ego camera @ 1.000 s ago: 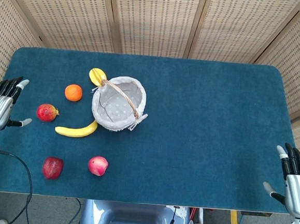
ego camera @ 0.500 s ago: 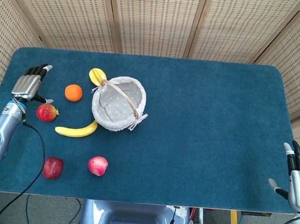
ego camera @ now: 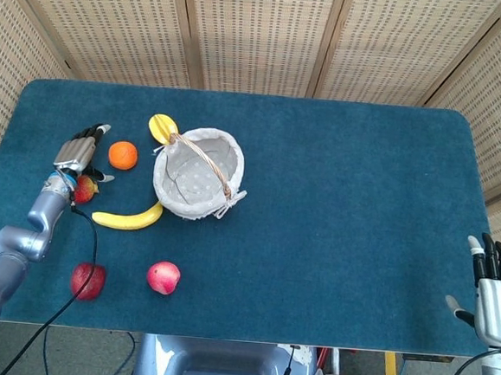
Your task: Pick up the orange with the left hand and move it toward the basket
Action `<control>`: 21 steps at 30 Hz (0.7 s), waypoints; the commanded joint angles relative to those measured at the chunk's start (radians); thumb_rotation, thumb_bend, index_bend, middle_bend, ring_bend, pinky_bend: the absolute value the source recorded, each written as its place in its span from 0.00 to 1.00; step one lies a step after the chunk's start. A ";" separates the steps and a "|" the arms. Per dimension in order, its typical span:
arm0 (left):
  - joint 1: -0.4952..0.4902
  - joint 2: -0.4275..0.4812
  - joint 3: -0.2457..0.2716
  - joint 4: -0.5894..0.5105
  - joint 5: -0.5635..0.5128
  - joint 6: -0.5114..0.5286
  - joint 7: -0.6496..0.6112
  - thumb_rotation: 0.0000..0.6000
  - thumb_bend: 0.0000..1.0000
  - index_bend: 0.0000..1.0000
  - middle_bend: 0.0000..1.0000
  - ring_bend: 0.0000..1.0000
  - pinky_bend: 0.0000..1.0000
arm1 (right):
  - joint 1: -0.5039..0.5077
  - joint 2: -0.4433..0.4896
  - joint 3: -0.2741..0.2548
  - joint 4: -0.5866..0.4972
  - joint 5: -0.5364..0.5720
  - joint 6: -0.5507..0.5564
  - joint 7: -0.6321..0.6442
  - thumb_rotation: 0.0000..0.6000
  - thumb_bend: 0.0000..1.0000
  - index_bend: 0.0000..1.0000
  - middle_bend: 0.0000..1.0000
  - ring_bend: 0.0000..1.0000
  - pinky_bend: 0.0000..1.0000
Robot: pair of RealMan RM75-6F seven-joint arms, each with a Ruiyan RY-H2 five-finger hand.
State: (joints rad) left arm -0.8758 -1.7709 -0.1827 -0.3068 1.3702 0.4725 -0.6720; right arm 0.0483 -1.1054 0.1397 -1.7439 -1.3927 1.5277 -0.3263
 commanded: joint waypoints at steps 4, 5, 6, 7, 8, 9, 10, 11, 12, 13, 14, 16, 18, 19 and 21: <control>-0.056 -0.083 0.005 0.106 0.004 -0.043 -0.017 1.00 0.05 0.33 0.35 0.25 0.40 | 0.007 -0.006 0.002 0.008 0.010 -0.008 -0.002 1.00 0.00 0.00 0.00 0.00 0.00; -0.062 -0.093 0.004 0.119 0.002 -0.047 -0.013 1.00 0.06 0.39 0.41 0.30 0.44 | 0.008 -0.007 0.003 0.010 0.011 -0.008 -0.001 1.00 0.00 0.00 0.00 0.00 0.00; -0.065 -0.099 0.003 0.126 0.001 -0.050 -0.010 1.00 0.08 0.44 0.46 0.34 0.48 | 0.009 -0.007 0.004 0.011 0.012 -0.008 0.000 1.00 0.00 0.00 0.00 0.00 0.00; -0.069 -0.106 0.001 0.135 -0.002 -0.055 -0.008 1.00 0.09 0.48 0.49 0.37 0.50 | 0.009 -0.008 0.004 0.012 0.013 -0.009 0.002 1.00 0.00 0.00 0.00 0.00 0.00; -0.071 -0.111 -0.001 0.143 -0.006 -0.055 -0.004 1.00 0.09 0.50 0.51 0.39 0.52 | 0.010 -0.008 0.005 0.014 0.015 -0.009 0.005 1.00 0.00 0.00 0.00 0.00 0.00; -0.072 -0.116 -0.004 0.151 -0.009 -0.048 -0.001 1.00 0.10 0.52 0.53 0.41 0.53 | 0.010 -0.008 0.006 0.015 0.017 -0.009 0.007 1.00 0.00 0.00 0.00 0.00 0.00; -0.071 -0.119 -0.007 0.156 -0.012 -0.040 0.002 1.00 0.10 0.52 0.53 0.41 0.54 | 0.010 -0.007 0.007 0.016 0.018 -0.009 0.011 1.00 0.00 0.00 0.00 0.00 0.00; -0.069 -0.118 -0.009 0.158 -0.014 -0.034 0.002 1.00 0.10 0.52 0.53 0.41 0.54 | 0.010 -0.007 0.007 0.016 0.019 -0.009 0.013 1.00 0.00 0.00 0.00 0.00 0.00; -0.066 -0.114 -0.012 0.157 -0.018 -0.024 0.000 1.00 0.10 0.52 0.53 0.41 0.54 | 0.010 -0.006 0.007 0.017 0.020 -0.008 0.015 1.00 0.00 0.00 0.00 0.00 0.00; -0.063 -0.109 -0.014 0.155 -0.020 -0.013 -0.004 1.00 0.10 0.52 0.53 0.41 0.54 | 0.010 -0.005 0.007 0.016 0.020 -0.008 0.017 1.00 0.00 0.00 0.00 0.00 0.00; -0.055 -0.097 -0.016 0.148 -0.020 0.010 -0.013 1.00 0.10 0.52 0.53 0.41 0.54 | 0.009 -0.004 0.006 0.015 0.018 -0.006 0.020 1.00 0.00 0.00 0.00 0.00 0.00; -0.039 -0.069 -0.015 0.130 -0.017 0.058 -0.036 1.00 0.10 0.52 0.53 0.41 0.54 | 0.007 0.000 0.004 0.011 0.013 -0.003 0.026 1.00 0.00 0.00 0.00 0.00 0.00; -0.014 -0.024 -0.008 0.095 -0.004 0.137 -0.074 1.00 0.10 0.52 0.53 0.41 0.54 | 0.004 0.005 0.000 0.007 0.006 0.001 0.034 1.00 0.00 0.00 0.00 0.00 0.00; 0.000 0.001 -0.002 0.074 0.006 0.182 -0.095 1.00 0.11 0.52 0.53 0.41 0.54 | 0.002 0.007 -0.003 0.003 -0.001 0.005 0.038 1.00 0.00 0.00 0.00 0.00 0.00; 0.032 0.060 0.008 0.018 0.026 0.285 -0.144 1.00 0.11 0.52 0.53 0.41 0.53 | -0.002 0.013 -0.008 -0.003 -0.016 0.014 0.047 1.00 0.00 0.00 0.00 0.00 0.00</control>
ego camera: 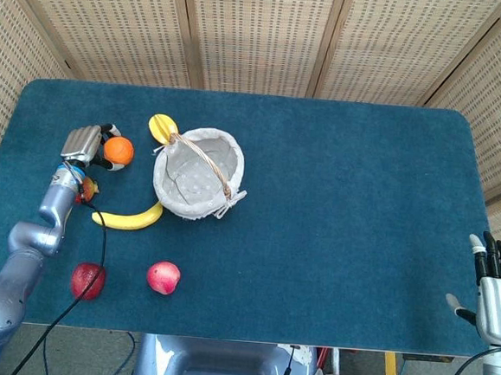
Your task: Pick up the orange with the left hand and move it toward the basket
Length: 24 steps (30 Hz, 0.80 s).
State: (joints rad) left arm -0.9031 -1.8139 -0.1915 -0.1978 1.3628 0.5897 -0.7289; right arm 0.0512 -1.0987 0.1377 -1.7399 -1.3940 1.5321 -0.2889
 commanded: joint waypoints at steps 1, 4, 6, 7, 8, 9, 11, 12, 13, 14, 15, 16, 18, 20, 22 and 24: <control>0.076 0.138 0.021 -0.127 0.043 0.221 -0.113 1.00 0.11 0.52 0.53 0.41 0.53 | -0.007 0.009 -0.008 -0.010 -0.022 0.014 0.014 1.00 0.00 0.00 0.00 0.00 0.00; 0.120 0.233 0.037 -0.248 0.075 0.349 -0.156 1.00 0.11 0.52 0.53 0.41 0.53 | -0.014 0.016 -0.016 -0.018 -0.044 0.028 0.025 1.00 0.00 0.00 0.00 0.00 0.00; 0.145 0.293 0.045 -0.346 0.094 0.419 -0.168 1.00 0.11 0.52 0.53 0.41 0.53 | -0.018 0.020 -0.021 -0.022 -0.058 0.037 0.033 1.00 0.00 0.00 0.00 0.00 0.00; 0.157 0.329 0.053 -0.409 0.107 0.449 -0.165 1.00 0.11 0.52 0.53 0.41 0.53 | -0.020 0.023 -0.023 -0.024 -0.064 0.041 0.038 1.00 0.00 0.00 0.00 0.00 0.00; 0.166 0.362 0.060 -0.473 0.117 0.470 -0.154 1.00 0.11 0.52 0.53 0.41 0.53 | -0.023 0.025 -0.025 -0.025 -0.069 0.045 0.044 1.00 0.00 0.00 0.00 0.00 0.00; 0.174 0.393 0.065 -0.539 0.128 0.490 -0.136 1.00 0.11 0.52 0.53 0.41 0.53 | -0.025 0.028 -0.027 -0.026 -0.073 0.049 0.049 1.00 0.00 0.00 0.00 0.00 0.00; 0.183 0.446 0.071 -0.666 0.139 0.510 -0.089 1.00 0.11 0.52 0.53 0.41 0.53 | -0.029 0.032 -0.028 -0.027 -0.079 0.055 0.059 1.00 0.00 0.00 0.00 0.00 0.00; 0.186 0.461 0.072 -0.705 0.139 0.511 -0.069 1.00 0.11 0.52 0.53 0.41 0.53 | -0.030 0.034 -0.028 -0.027 -0.080 0.057 0.063 1.00 0.00 0.00 0.00 0.00 0.00; 0.187 0.479 0.073 -0.759 0.140 0.514 -0.034 1.00 0.11 0.52 0.53 0.41 0.53 | -0.031 0.036 -0.029 -0.027 -0.083 0.059 0.068 1.00 0.00 0.00 0.00 0.00 0.00; 0.188 0.492 0.071 -0.805 0.137 0.513 0.000 1.00 0.11 0.52 0.53 0.41 0.53 | -0.032 0.038 -0.029 -0.027 -0.084 0.061 0.074 1.00 0.00 0.00 0.00 0.00 0.00; 0.187 0.500 0.072 -0.848 0.136 0.508 0.033 1.00 0.11 0.52 0.53 0.41 0.53 | -0.033 0.040 -0.029 -0.026 -0.085 0.062 0.078 1.00 0.00 0.00 0.00 0.00 0.00; 0.184 0.505 0.071 -0.883 0.133 0.502 0.064 1.00 0.11 0.52 0.53 0.41 0.53 | -0.033 0.042 -0.030 -0.026 -0.086 0.062 0.082 1.00 0.00 0.00 0.00 0.00 0.00; 0.177 0.499 0.064 -0.926 0.123 0.493 0.109 1.00 0.11 0.52 0.53 0.41 0.53 | -0.034 0.044 -0.030 -0.025 -0.088 0.062 0.088 1.00 0.00 0.00 0.00 0.00 0.00; 0.165 0.481 0.054 -0.956 0.112 0.479 0.143 1.00 0.11 0.52 0.53 0.41 0.53 | -0.035 0.046 -0.030 -0.024 -0.088 0.062 0.093 1.00 0.00 0.00 0.00 0.00 0.00; 0.148 0.454 0.044 -0.969 0.103 0.461 0.164 1.00 0.11 0.52 0.53 0.41 0.53 | -0.035 0.047 -0.029 -0.023 -0.086 0.061 0.096 1.00 0.00 0.00 0.00 0.00 0.00; 0.134 0.433 0.040 -0.971 0.094 0.440 0.187 1.00 0.11 0.52 0.53 0.41 0.53 | -0.035 0.048 -0.028 -0.022 -0.084 0.062 0.099 1.00 0.00 0.00 0.00 0.00 0.00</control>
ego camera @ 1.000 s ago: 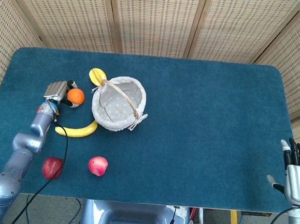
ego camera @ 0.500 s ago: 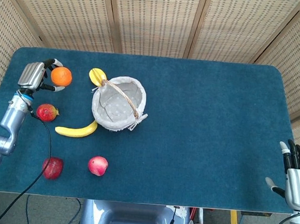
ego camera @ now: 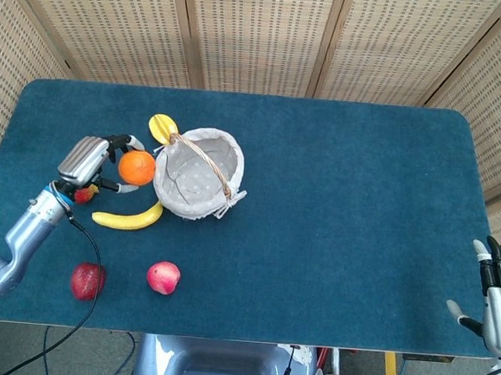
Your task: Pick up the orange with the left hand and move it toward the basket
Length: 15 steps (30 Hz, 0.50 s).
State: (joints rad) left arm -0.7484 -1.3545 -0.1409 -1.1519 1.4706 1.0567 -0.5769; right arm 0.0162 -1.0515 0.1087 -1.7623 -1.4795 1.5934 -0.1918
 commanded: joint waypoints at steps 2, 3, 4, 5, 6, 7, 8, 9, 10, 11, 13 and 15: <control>-0.037 -0.052 -0.016 -0.012 -0.023 -0.047 0.064 1.00 0.07 0.47 0.48 0.41 0.50 | -0.001 0.002 0.002 0.002 0.006 0.000 0.004 1.00 0.00 0.00 0.00 0.00 0.00; -0.041 -0.063 -0.020 -0.007 -0.030 -0.052 0.075 1.00 0.05 0.41 0.44 0.39 0.47 | -0.002 0.003 0.003 0.002 0.008 0.001 0.005 1.00 0.00 0.00 0.00 0.00 0.00; -0.046 -0.079 -0.027 0.001 -0.041 -0.058 0.089 1.00 0.02 0.29 0.34 0.33 0.40 | -0.002 0.003 0.004 0.004 0.012 -0.002 0.007 1.00 0.00 0.00 0.00 0.00 0.00; -0.052 -0.093 -0.032 0.008 -0.049 -0.064 0.098 1.00 0.00 0.16 0.24 0.25 0.32 | -0.001 0.003 0.005 0.005 0.015 -0.003 0.008 1.00 0.00 0.00 0.00 0.00 0.00; -0.055 -0.100 -0.033 0.011 -0.051 -0.069 0.099 1.00 0.00 0.06 0.14 0.16 0.26 | -0.001 0.003 0.006 0.005 0.018 -0.004 0.009 1.00 0.00 0.00 0.00 0.00 0.00; -0.060 -0.107 -0.033 0.009 -0.054 -0.079 0.092 1.00 0.00 0.02 0.09 0.11 0.22 | -0.002 0.004 0.006 0.006 0.020 -0.004 0.010 1.00 0.00 0.00 0.00 0.00 0.00; -0.062 -0.111 -0.036 0.007 -0.056 -0.082 0.083 1.00 0.00 0.00 0.05 0.08 0.20 | -0.002 0.004 0.007 0.007 0.022 -0.005 0.011 1.00 0.00 0.00 0.00 0.00 0.00; -0.063 -0.116 -0.040 0.004 -0.054 -0.075 0.078 1.00 0.00 0.00 0.02 0.05 0.17 | -0.002 0.004 0.007 0.007 0.023 -0.004 0.011 1.00 0.00 0.00 0.00 0.00 0.00; -0.061 -0.121 -0.042 0.003 -0.050 -0.063 0.078 1.00 0.00 0.00 0.01 0.03 0.16 | -0.002 0.004 0.007 0.007 0.024 -0.004 0.011 1.00 0.00 0.00 0.00 0.00 0.00; -0.058 -0.125 -0.044 0.003 -0.046 -0.046 0.081 1.00 0.00 0.00 0.00 0.02 0.15 | -0.003 0.004 0.007 0.007 0.024 -0.004 0.011 1.00 0.00 0.00 0.00 0.00 0.00; -0.046 -0.128 -0.049 -0.005 -0.042 -0.011 0.087 1.00 0.00 0.00 0.00 0.01 0.14 | -0.003 0.005 0.006 0.007 0.024 -0.005 0.011 1.00 0.00 0.00 0.00 0.00 0.00; -0.030 -0.116 -0.052 -0.021 -0.041 0.020 0.091 1.00 0.00 0.00 0.00 0.01 0.16 | -0.004 0.005 0.006 0.006 0.022 -0.003 0.012 1.00 0.00 0.00 0.00 0.00 0.00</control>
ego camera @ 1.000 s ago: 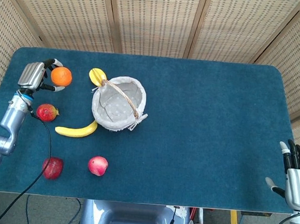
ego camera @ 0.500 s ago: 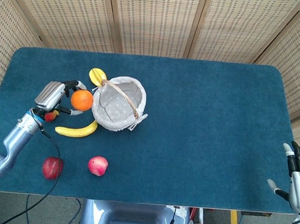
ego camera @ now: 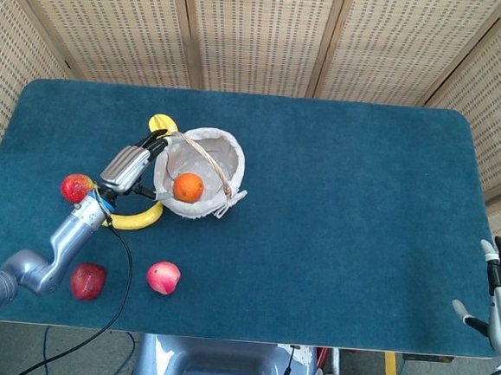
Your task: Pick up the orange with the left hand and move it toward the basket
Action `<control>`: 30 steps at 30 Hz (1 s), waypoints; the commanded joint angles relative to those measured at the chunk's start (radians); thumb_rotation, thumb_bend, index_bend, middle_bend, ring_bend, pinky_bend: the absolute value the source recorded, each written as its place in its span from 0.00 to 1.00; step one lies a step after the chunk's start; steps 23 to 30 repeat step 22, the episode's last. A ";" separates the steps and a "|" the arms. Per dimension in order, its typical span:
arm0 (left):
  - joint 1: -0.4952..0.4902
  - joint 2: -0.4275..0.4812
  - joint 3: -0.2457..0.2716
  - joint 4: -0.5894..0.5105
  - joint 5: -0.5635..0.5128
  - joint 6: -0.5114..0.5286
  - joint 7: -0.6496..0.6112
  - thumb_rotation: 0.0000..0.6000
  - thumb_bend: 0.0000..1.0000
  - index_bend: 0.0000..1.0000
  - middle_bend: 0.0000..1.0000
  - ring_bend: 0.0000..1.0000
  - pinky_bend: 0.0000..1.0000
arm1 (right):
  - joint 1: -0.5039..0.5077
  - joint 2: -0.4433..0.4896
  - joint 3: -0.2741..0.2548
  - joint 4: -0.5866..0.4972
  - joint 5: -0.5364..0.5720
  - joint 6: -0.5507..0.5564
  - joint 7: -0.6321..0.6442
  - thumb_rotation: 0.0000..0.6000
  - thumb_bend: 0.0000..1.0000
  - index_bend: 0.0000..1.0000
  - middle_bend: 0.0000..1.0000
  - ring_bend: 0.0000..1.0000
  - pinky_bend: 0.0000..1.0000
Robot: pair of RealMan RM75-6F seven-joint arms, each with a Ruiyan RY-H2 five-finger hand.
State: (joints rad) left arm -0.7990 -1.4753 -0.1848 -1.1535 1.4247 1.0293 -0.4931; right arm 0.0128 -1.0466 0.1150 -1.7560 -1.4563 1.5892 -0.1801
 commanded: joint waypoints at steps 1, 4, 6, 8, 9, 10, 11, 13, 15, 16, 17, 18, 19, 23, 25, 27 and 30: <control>0.032 0.020 -0.007 -0.035 0.008 0.064 0.010 1.00 0.00 0.00 0.00 0.01 0.18 | -0.001 0.000 -0.001 -0.002 -0.003 0.002 0.001 1.00 0.00 0.00 0.00 0.00 0.00; 0.072 0.091 0.005 -0.096 0.029 0.116 0.028 1.00 0.00 0.00 0.00 0.01 0.22 | -0.003 0.002 -0.004 -0.005 -0.014 0.007 0.002 1.00 0.00 0.00 0.00 0.00 0.00; 0.112 0.154 0.014 -0.155 0.038 0.162 0.037 1.00 0.00 0.00 0.00 0.01 0.20 | -0.004 0.003 -0.008 -0.008 -0.024 0.011 0.003 1.00 0.00 0.00 0.00 0.00 0.00; 0.158 0.215 0.024 -0.206 0.038 0.209 0.066 1.00 0.00 0.00 0.00 0.00 0.13 | -0.006 0.005 -0.012 -0.012 -0.036 0.016 0.006 1.00 0.00 0.00 0.00 0.00 0.00; 0.188 0.249 0.031 -0.242 0.032 0.235 0.089 1.00 0.00 0.00 0.00 0.00 0.08 | -0.008 0.006 -0.015 -0.014 -0.044 0.018 0.007 1.00 0.00 0.00 0.00 0.00 0.00; 0.210 0.273 0.038 -0.265 0.024 0.250 0.110 1.00 0.00 0.00 0.00 0.00 0.04 | -0.009 0.007 -0.017 -0.016 -0.050 0.020 0.009 1.00 0.00 0.00 0.00 0.00 0.00; 0.242 0.309 0.049 -0.305 0.007 0.264 0.142 1.00 0.00 0.00 0.00 0.00 0.01 | -0.011 0.009 -0.021 -0.018 -0.058 0.024 0.012 1.00 0.00 0.00 0.00 0.00 0.00; 0.304 0.384 0.079 -0.395 -0.054 0.263 0.226 1.00 0.00 0.00 0.00 0.00 0.00 | -0.014 0.012 -0.027 -0.022 -0.073 0.029 0.018 1.00 0.00 0.00 0.00 0.00 0.00; 0.359 0.447 0.097 -0.485 -0.130 0.277 0.329 1.00 0.00 0.00 0.00 0.00 0.00 | -0.017 0.016 -0.033 -0.023 -0.087 0.033 0.026 1.00 0.00 0.00 0.00 0.00 0.00; 0.385 0.464 0.102 -0.524 -0.153 0.300 0.366 1.00 0.00 0.00 0.00 0.00 0.00 | -0.018 0.017 -0.036 -0.023 -0.094 0.035 0.031 1.00 0.00 0.00 0.00 0.00 0.00; 0.407 0.473 0.108 -0.546 -0.166 0.321 0.383 1.00 0.00 0.00 0.00 0.00 0.00 | -0.019 0.018 -0.037 -0.022 -0.097 0.035 0.034 1.00 0.00 0.00 0.00 0.00 0.00; 0.435 0.484 0.119 -0.575 -0.177 0.347 0.403 1.00 0.00 0.00 0.00 0.00 0.00 | -0.019 0.020 -0.039 -0.021 -0.103 0.037 0.039 1.00 0.00 0.00 0.00 0.00 0.00; 0.464 0.493 0.131 -0.600 -0.181 0.373 0.417 1.00 0.00 0.00 0.00 0.00 0.00 | -0.020 0.021 -0.041 -0.021 -0.107 0.038 0.044 1.00 0.00 0.00 0.00 0.00 0.00; 0.526 0.501 0.154 -0.637 -0.177 0.443 0.448 1.00 0.00 0.00 0.00 0.00 0.00 | -0.021 0.026 -0.044 -0.019 -0.113 0.039 0.058 1.00 0.00 0.00 0.00 0.00 0.00; 0.526 0.501 0.154 -0.637 -0.177 0.443 0.448 1.00 0.00 0.00 0.00 0.00 0.00 | -0.021 0.026 -0.044 -0.019 -0.113 0.039 0.058 1.00 0.00 0.00 0.00 0.00 0.00; 0.526 0.501 0.154 -0.637 -0.177 0.443 0.448 1.00 0.00 0.00 0.00 0.00 0.00 | -0.021 0.026 -0.044 -0.019 -0.113 0.039 0.058 1.00 0.00 0.00 0.00 0.00 0.00; 0.526 0.501 0.154 -0.637 -0.177 0.443 0.448 1.00 0.00 0.00 0.00 0.00 0.00 | -0.021 0.026 -0.044 -0.019 -0.113 0.039 0.058 1.00 0.00 0.00 0.00 0.00 0.00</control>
